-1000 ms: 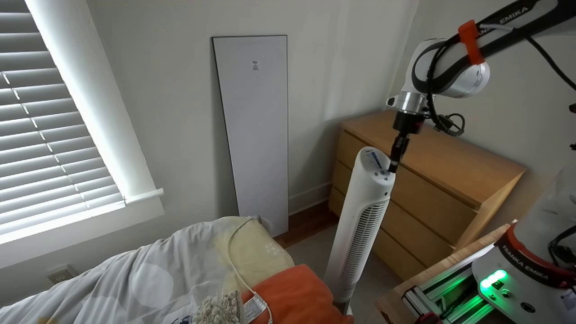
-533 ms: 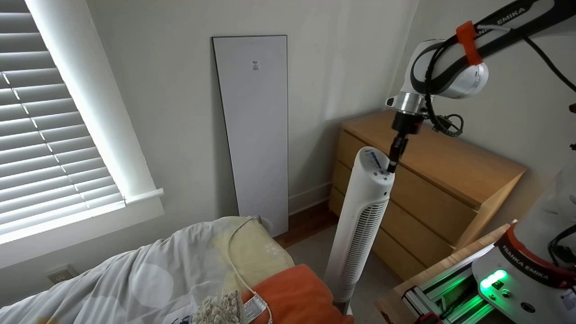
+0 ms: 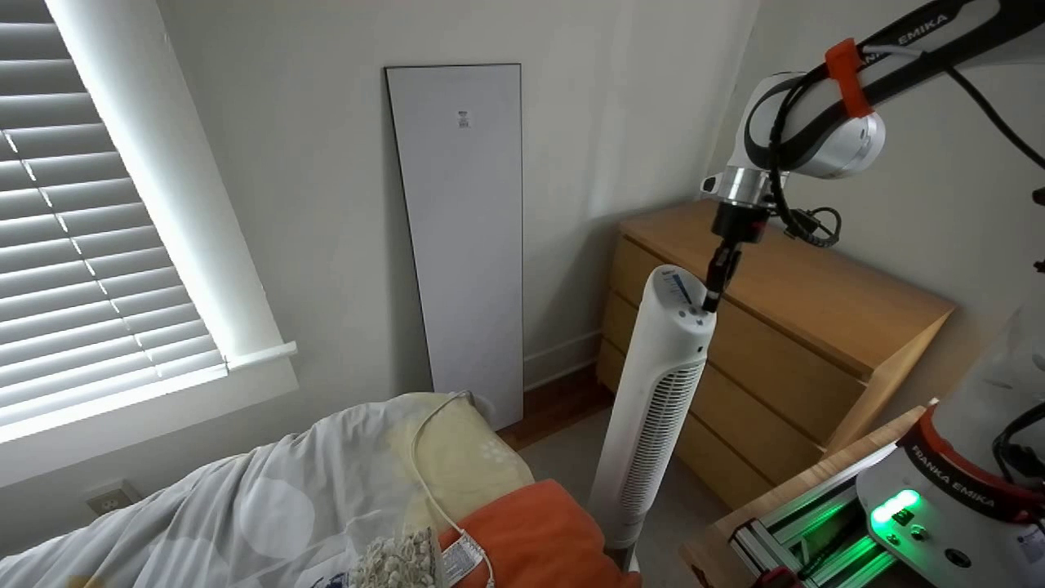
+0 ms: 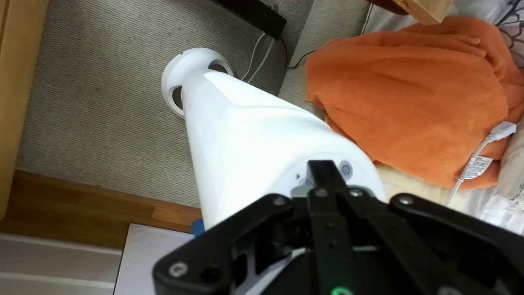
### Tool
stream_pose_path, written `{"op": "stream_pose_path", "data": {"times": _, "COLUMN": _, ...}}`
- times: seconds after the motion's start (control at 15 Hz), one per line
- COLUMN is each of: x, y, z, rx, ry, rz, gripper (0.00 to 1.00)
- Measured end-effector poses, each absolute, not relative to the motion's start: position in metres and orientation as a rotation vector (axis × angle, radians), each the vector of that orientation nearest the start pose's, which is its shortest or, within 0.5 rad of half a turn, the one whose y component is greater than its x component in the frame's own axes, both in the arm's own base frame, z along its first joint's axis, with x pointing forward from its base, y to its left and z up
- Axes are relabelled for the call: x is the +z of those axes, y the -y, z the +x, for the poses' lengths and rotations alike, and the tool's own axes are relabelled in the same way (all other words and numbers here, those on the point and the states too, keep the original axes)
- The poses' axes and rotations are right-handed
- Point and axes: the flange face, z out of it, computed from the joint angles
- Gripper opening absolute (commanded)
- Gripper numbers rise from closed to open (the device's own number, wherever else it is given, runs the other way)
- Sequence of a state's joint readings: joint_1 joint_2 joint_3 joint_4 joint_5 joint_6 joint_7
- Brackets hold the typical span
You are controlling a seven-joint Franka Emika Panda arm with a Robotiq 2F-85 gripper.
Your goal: Press the right button on the combination fan and heater control top
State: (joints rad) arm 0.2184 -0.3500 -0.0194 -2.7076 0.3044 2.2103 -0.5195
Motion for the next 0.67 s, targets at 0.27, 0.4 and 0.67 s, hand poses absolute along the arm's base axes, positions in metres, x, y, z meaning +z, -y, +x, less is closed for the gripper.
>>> {"op": "stream_pose_path", "data": {"times": 0.27, "x": 0.326, "y": -0.077, "z": 0.367, "rx": 0.154, "ry": 0.717, "rz": -2.779, "gripper": 0.00}}
{"op": "stream_pose_path", "data": {"times": 0.4, "x": 0.325, "y": -0.072, "z": 0.370, "rx": 0.154, "ry": 0.704, "rz": -2.772, "gripper": 0.00}}
{"op": "stream_pose_path", "data": {"times": 0.67, "x": 0.323, "y": -0.069, "z": 0.372, "rx": 0.181, "ry": 0.692, "rz": -2.738, "gripper": 0.00}}
